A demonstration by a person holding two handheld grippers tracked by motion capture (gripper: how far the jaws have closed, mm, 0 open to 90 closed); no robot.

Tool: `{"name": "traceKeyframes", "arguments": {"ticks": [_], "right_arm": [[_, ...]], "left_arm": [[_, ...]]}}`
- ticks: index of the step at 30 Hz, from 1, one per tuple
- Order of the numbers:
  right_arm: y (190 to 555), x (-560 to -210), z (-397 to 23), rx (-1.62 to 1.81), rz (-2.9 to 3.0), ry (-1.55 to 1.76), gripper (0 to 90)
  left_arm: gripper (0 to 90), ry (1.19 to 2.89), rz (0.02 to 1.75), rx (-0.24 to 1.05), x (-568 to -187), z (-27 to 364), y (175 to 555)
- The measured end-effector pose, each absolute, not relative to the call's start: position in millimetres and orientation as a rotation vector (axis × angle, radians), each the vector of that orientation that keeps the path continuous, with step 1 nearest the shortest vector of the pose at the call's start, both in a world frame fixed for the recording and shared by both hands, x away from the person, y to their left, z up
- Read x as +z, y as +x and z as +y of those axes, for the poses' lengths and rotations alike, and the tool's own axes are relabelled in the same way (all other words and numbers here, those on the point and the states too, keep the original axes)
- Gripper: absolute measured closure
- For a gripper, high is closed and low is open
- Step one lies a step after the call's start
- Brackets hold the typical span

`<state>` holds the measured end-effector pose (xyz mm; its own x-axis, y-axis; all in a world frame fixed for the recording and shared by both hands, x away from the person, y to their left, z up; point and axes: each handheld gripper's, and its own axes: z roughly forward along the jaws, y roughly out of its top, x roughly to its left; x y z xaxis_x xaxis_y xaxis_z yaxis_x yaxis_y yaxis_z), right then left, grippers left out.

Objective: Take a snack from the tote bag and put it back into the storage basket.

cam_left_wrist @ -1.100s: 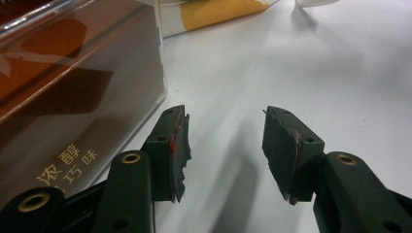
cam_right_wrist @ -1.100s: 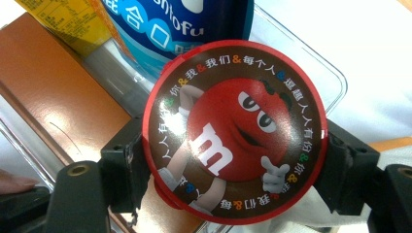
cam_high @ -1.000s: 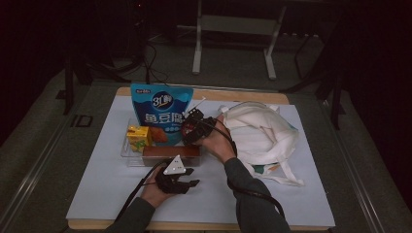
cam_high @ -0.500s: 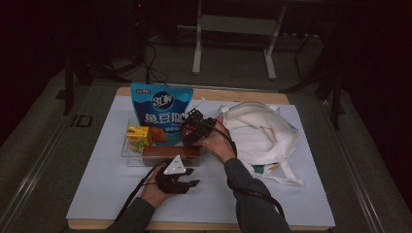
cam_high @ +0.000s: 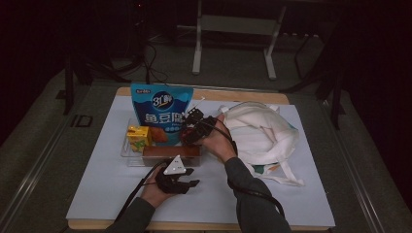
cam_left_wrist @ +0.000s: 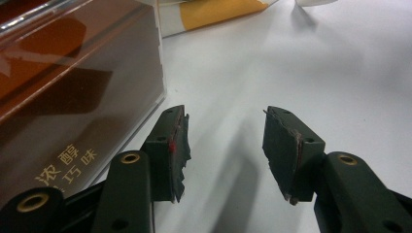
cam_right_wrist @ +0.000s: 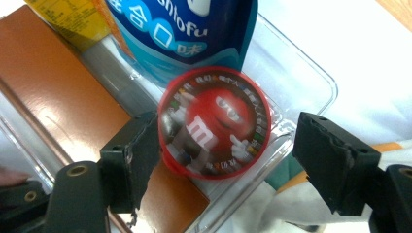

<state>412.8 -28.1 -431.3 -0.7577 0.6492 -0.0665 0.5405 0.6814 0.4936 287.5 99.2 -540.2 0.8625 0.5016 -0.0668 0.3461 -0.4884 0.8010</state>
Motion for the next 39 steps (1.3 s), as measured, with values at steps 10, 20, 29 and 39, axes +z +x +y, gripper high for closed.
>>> {"name": "traceKeyframes", "arguments": {"ticks": [10, 20, 29, 39], "right_arm": [[411, -424, -31, 0.696, 2.655, 0.946, 28.0], [410, -416, -35, 0.726, 2.643, 0.935, 37.2], [408, -410, -43, 0.747, 2.637, 0.921, 41.5], [407, -409, -53, 0.753, 2.627, 0.923, 42.3]], "left_arm": [[50.7, 2.13, 0.616, 0.215, -540, 99, 288], [50.7, 2.129, 0.616, 0.215, -540, 99, 288], [50.7, 2.129, 0.618, 0.215, -540, 99, 288], [50.7, 2.131, 0.617, 0.215, -540, 99, 288]]}}
